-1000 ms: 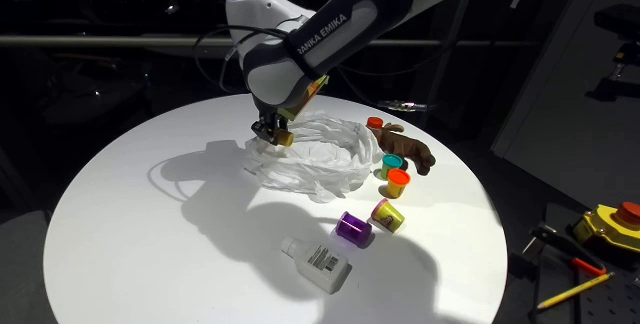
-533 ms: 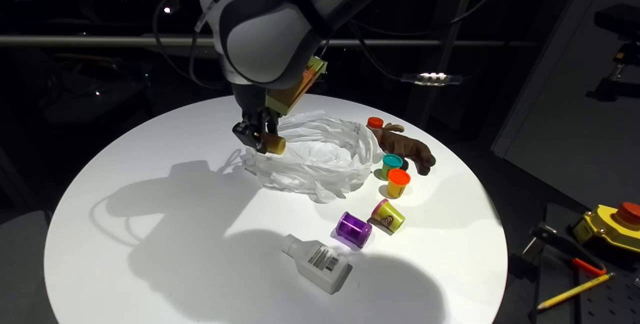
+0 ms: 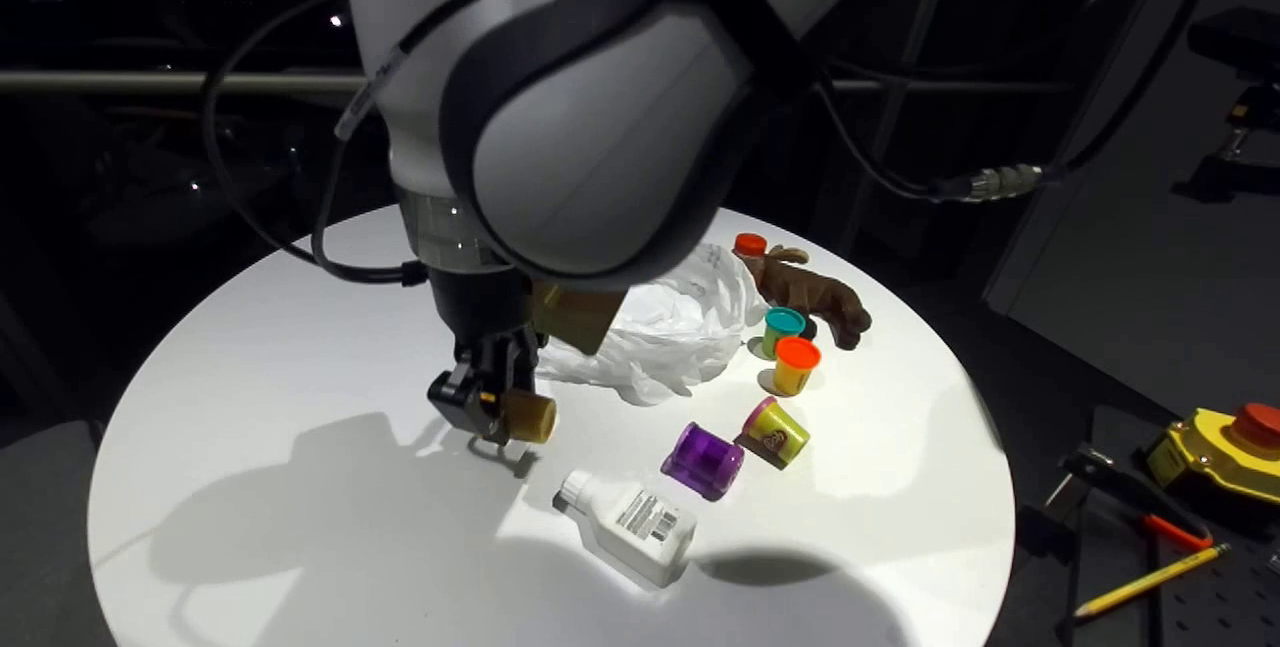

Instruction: Pick up all the objects from the plastic bag and put them on the table.

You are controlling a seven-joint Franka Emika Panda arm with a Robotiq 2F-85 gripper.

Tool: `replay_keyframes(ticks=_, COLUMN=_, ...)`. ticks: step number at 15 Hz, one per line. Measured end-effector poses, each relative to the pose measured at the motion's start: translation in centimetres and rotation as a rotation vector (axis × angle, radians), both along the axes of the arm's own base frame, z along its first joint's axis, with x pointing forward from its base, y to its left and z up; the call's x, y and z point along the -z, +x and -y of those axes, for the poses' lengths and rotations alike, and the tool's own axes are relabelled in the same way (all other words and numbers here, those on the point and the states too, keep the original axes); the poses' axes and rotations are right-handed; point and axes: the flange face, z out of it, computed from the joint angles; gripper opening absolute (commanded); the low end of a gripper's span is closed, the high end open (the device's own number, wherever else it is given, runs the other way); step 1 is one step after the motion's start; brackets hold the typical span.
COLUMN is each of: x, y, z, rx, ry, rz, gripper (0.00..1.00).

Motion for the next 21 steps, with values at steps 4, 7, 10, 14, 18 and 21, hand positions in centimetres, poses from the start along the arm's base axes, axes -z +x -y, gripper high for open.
replay_keyframes(ticks=4, x=4.8, y=-2.2, z=-1.7, rx=0.023, ry=0.053, rz=0.034, gripper=0.22)
replay_keyframes(ticks=7, x=6.5, y=-2.8, z=-2.3, rx=0.031, ry=0.041, rz=0.061, gripper=0.22)
replay_keyframes(ticks=10, x=6.6, y=-2.5, z=-1.5, rx=0.054, ry=-0.012, rz=0.097, gripper=0.71)
replay_keyframes(ticks=14, x=5.8, y=-2.1, z=0.5, rx=0.085, ry=-0.051, rz=0.087, gripper=0.93)
replay_keyframes(ticks=18, x=0.0, y=-1.5, z=2.9, rx=0.102, ry=-0.002, rz=0.025, gripper=1.00)
replay_keyframes(ticks=21, x=-6.1, y=-1.3, z=6.0, rx=0.140, ry=0.043, rz=-0.059, gripper=1.00)
